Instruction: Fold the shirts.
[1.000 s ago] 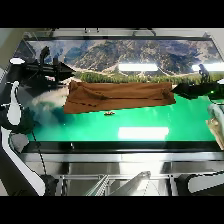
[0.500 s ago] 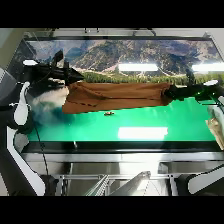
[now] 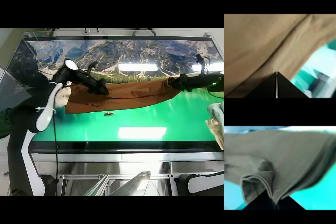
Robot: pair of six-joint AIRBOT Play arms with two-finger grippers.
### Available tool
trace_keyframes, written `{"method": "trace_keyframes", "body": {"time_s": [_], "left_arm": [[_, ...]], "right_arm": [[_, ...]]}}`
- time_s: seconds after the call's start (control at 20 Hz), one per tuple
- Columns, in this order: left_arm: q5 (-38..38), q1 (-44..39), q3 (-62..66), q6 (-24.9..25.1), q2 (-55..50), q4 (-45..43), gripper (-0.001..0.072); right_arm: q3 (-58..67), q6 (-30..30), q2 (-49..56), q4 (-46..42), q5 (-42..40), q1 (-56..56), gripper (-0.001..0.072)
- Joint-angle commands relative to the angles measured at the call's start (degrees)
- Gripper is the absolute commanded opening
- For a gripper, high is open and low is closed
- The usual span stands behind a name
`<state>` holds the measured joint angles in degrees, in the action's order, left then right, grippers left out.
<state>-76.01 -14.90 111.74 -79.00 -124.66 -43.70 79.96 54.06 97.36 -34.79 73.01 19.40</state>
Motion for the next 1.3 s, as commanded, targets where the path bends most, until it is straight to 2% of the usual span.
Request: {"method": "trace_keyframes", "body": {"time_s": [0.0,0.2,0.35,0.45,0.55,0.75,0.85,1.0,1.05,1.1,1.2,1.25], "left_arm": [[5.46,-5.66,0.02,-2.56,-1.79,-4.24,0.0002],[5.57,-8.04,0.35,-2.6,-2.73,-3.82,0.0002],[4.46,-6.6,4.57,-2.43,-2.73,3.04,0.0002],[0.33,-4.15,7.08,1.05,-0.48,10.14,0.0001],[-2.78,0.04,4.52,3.78,5.99,14.27,0.0001],[-12.24,11.61,-0.83,6.62,18.27,14.95,0.0002],[-14.49,16.79,-4.39,7.17,22.91,15.02,0.0002],[-13.2,21.77,-12.63,9.68,29.35,14.99,0.0003],[-12.44,22.64,-15.21,10.19,31.1,14.99,0.0003],[-11.89,23.41,-17.77,10.47,32.74,15.08,0.0003],[-10.73,23.76,-22.12,11.17,35.36,15.37,0.002],[-10.08,23.78,-24.15,12.09,36.61,15.41,0.002]], "right_arm": [[0.28,0.85,-5.07,1.73,6.56,0.39,0.0022],[0.26,0.85,-9.22,9.68,9.11,-0.2,0.0022],[0.28,0.92,-10.99,15.28,7.17,-5.25,0.0022],[0.31,2.93,-10.95,15.17,1.18,-12.26,0.0022],[0.31,2.97,-10.4,14.97,-8.17,-21.42,0.0022],[2.01,3.87,-3.89,11.19,-27.5,-39.65,0.0022],[5.57,4.94,3.32,10.1,-31.63,-46.8,0.0021],[16.48,4.92,16.65,9.9,-35.12,-54.69,0.0023],[21.18,4.87,20.76,9.92,-34.42,-56.24,0.0168],[25.03,5.05,23.54,10.16,-32.92,-56.94,0.0428],[29.09,5.99,24.76,10.49,-28.15,-56.74,0.0433],[29.2,5.99,23.71,10.19,-25.68,-55.74,0.0394]]}}
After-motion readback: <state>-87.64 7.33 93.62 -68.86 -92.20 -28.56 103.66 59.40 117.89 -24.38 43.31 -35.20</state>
